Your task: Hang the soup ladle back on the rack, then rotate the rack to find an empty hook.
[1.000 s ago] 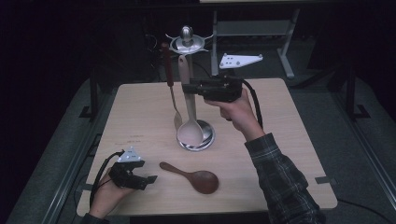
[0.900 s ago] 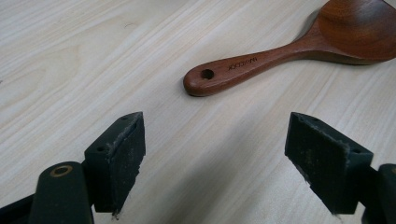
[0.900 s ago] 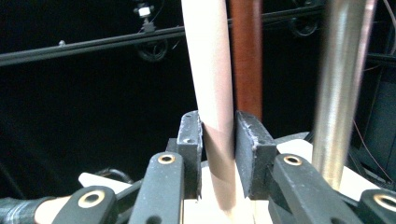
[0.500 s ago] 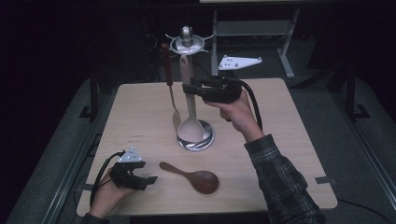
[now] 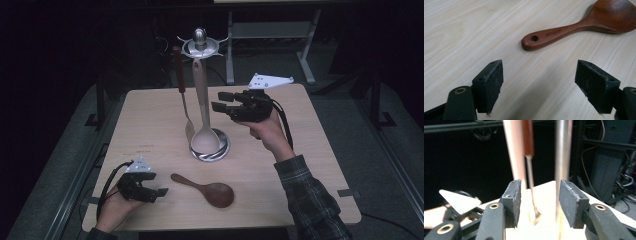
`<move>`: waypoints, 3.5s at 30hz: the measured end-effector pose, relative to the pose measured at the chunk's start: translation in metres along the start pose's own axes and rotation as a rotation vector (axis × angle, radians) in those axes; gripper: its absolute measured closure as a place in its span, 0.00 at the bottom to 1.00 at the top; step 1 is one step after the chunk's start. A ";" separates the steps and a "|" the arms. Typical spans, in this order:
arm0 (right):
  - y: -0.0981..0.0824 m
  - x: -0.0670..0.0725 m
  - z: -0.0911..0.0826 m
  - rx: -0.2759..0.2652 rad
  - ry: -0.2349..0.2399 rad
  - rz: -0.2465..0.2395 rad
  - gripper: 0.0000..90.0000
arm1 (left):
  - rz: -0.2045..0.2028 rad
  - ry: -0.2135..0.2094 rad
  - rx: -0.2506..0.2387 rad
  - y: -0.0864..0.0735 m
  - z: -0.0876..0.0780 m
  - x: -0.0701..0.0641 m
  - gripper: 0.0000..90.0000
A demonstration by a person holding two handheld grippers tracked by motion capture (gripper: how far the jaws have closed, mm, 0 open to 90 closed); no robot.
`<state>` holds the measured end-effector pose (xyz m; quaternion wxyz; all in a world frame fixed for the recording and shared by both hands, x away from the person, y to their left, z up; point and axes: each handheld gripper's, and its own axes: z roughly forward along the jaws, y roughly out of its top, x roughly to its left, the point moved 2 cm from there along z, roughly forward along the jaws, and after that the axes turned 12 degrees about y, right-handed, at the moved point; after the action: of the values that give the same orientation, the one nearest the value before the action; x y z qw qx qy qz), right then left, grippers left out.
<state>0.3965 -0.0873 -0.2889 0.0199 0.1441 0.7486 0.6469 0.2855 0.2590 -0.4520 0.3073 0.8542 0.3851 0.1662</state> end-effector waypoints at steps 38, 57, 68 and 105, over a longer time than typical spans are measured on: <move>-0.123 -0.067 0.076 0.247 0.010 0.097 0.65 | 0.035 -0.001 -0.021 -0.009 -0.004 -0.010 0.26; -0.129 -0.064 0.087 0.283 -0.035 0.034 0.79 | -0.075 -0.057 -0.106 0.054 -0.033 0.005 0.33; -0.129 -0.064 0.087 0.284 -0.035 0.041 0.79 | 0.001 -0.061 -0.181 0.123 -0.068 0.016 0.66; -0.128 -0.062 0.088 0.301 -0.059 0.015 0.80 | 0.172 -0.018 -0.349 0.310 -0.157 0.017 1.00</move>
<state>0.4502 -0.0327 -0.4375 0.0153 0.1699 0.8350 0.5232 0.3868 0.1753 -0.1300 0.4389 0.8191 0.2732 0.2484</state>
